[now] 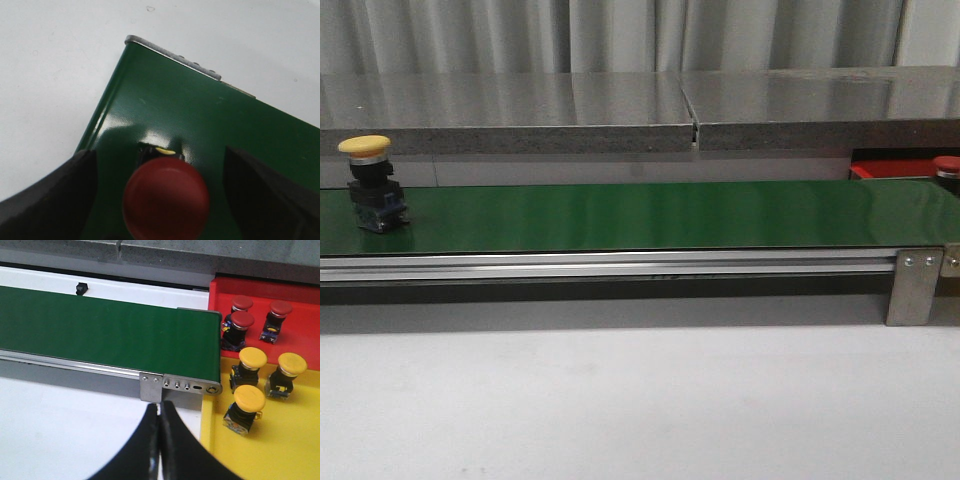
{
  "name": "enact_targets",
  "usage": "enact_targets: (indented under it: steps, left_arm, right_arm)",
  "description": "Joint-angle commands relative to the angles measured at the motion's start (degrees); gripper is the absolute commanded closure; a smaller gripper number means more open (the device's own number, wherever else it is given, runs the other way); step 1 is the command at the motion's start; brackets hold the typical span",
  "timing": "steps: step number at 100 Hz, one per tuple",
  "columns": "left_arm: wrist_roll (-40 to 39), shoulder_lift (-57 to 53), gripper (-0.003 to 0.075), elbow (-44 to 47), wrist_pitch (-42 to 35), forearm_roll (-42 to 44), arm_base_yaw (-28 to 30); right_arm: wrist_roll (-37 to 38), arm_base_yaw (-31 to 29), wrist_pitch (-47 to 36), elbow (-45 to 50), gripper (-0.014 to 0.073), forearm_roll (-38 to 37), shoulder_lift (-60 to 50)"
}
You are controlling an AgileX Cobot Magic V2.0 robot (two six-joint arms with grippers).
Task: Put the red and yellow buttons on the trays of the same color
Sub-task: 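Set the red button on the belt and open the left gripper, then raise the left gripper away from the belt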
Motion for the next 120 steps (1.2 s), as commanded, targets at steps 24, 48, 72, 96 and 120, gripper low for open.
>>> enact_targets:
  steps: [24,48,72,96,120]
  left_arm:
    - [9.3,-8.4,0.0344,-1.4,-5.2,-3.2,-0.6]
    - [18.5,-13.4,0.0739,-0.7,-4.8,-4.1,-6.2]
    - [18.5,-17.4,0.0739,3.2,-8.3,-4.3,-14.3]
    - [18.5,-24.3,0.0739,12.3,-13.5,-4.5,-21.0]
    - [18.5,-34.8,0.0739,21.6,-14.3,-5.4,-23.2]
  right_arm:
    - [-0.4,0.0,-4.0,-1.5,0.0715,-0.3,0.2]
    - [-0.4,0.0,-4.0,-1.5,0.0715,-0.3,0.2]
    - [-0.4,0.0,-4.0,-1.5,0.0715,-0.3,0.2]
    - [-0.4,0.0,-4.0,-1.5,0.0715,-0.3,0.2]
    - [-0.4,0.0,-4.0,-1.5,0.0715,-0.3,0.2]
